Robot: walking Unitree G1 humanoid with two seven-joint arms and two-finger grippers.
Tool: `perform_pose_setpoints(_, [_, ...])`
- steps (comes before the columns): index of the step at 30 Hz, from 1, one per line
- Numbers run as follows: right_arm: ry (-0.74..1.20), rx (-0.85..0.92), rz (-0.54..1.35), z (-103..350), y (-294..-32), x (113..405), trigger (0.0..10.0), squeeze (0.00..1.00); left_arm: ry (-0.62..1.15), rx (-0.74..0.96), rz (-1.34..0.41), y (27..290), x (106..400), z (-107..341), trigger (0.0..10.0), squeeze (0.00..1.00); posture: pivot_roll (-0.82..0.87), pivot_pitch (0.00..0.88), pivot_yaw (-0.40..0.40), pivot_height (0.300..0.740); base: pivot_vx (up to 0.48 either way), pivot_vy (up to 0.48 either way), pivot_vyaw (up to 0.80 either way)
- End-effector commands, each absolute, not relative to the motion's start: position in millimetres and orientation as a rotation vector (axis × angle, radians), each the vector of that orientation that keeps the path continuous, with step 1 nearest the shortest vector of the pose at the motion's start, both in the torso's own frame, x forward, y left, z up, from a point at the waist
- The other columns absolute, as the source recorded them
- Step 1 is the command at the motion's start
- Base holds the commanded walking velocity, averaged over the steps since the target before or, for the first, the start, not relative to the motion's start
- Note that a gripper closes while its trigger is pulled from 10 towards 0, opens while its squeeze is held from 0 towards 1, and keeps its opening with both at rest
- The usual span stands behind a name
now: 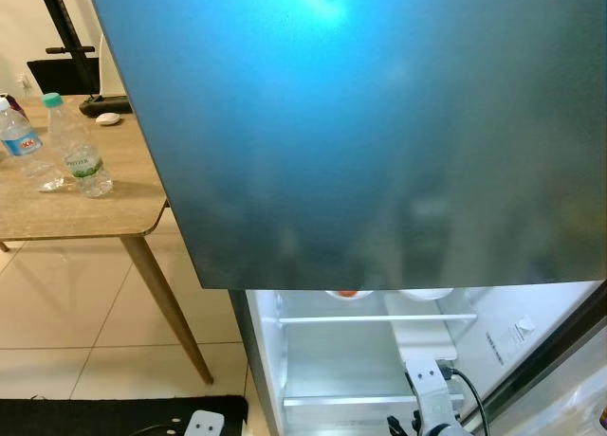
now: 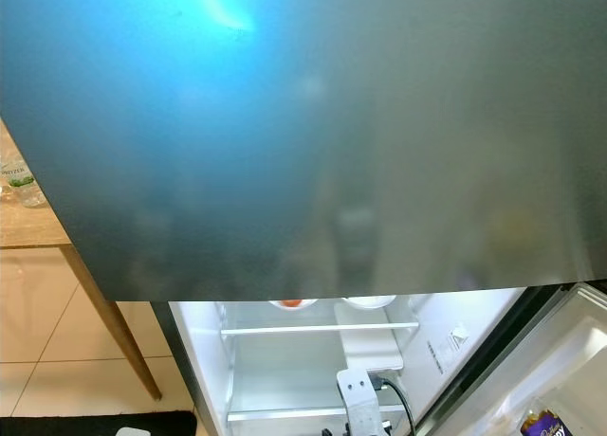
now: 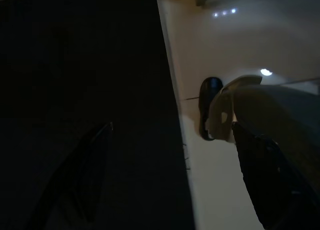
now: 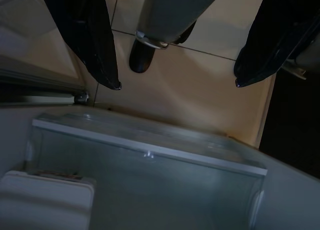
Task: Restocking fridge
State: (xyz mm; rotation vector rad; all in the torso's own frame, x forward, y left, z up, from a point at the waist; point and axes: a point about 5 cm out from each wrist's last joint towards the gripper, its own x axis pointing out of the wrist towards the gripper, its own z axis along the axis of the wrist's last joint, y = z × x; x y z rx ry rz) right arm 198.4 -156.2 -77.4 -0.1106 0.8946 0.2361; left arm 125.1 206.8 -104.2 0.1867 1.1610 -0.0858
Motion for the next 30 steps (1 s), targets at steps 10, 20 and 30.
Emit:
perform_pose_setpoints(10, [0.942,-0.105,0.249,-82,-156,191,10.0,0.00,1.124,0.185,-0.148,191,135,-103,10.0,0.00,0.06,0.000,-0.035,0.740,0.000,0.000,0.00])
perform_pose_setpoints(20, [0.955,-0.128,0.289,-83,-153,189,10.0,0.00,1.110,0.008,-0.125,175,139,-103,10.0,0.00,0.05,0.000,-0.030,0.740,0.000,0.000,0.00])
perform_pose_setpoints(30, [0.981,-0.128,0.344,-85,-149,185,10.0,0.00,1.143,0.035,-0.200,171,136,-105,10.0,0.00,0.05,0.000,-0.021,0.740,0.000,0.000,0.00])
